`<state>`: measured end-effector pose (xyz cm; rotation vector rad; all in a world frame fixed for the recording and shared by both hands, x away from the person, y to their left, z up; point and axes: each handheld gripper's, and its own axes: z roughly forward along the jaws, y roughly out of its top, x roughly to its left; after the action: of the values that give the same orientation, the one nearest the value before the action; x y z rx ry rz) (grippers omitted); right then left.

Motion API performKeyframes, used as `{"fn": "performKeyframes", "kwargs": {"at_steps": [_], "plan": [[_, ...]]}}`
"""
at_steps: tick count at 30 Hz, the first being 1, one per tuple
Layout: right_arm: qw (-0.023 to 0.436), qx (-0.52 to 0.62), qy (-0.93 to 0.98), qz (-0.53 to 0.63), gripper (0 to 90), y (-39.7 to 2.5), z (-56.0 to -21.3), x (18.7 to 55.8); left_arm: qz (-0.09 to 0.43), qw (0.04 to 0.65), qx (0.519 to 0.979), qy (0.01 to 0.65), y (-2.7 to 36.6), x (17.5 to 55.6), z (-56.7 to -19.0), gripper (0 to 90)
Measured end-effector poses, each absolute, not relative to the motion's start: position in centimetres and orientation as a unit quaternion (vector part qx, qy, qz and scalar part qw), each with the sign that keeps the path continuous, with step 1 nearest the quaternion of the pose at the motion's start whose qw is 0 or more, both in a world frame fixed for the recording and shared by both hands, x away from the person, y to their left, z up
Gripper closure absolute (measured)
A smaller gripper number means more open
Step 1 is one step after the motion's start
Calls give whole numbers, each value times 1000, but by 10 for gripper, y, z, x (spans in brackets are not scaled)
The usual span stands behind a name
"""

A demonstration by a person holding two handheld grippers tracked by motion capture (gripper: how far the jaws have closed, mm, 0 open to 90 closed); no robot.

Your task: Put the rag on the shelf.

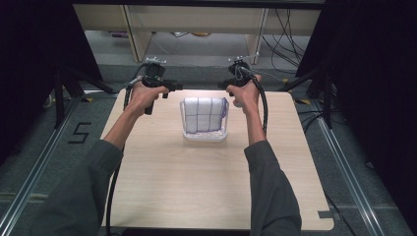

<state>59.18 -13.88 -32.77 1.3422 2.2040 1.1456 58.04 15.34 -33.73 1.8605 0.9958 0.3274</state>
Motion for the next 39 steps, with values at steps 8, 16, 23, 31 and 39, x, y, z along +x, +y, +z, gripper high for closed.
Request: {"fn": "performKeyframes", "kwargs": {"at_steps": [8, 16, 23, 31, 39], "plan": [[165, 460, 772, 405, 596, -152, -322, 578, 121, 487, 762, 409, 168, 567, -337, 569], [171, 453, 775, 407, 549, -158, -313, 554, 107, 487, 764, 410, 176, 550, -338, 481], [184, 438, 775, 417, 473, -160, -312, 537, 107, 493, 770, 391, 170, 530, -336, 433], [181, 428, 775, 428, 411, -159, -310, 517, 101, 491, 779, 378, 161, 514, -337, 382], [184, 429, 770, 436, 370, -163, -316, 502, 94, 498, 781, 366, 159, 500, -341, 347]]}}
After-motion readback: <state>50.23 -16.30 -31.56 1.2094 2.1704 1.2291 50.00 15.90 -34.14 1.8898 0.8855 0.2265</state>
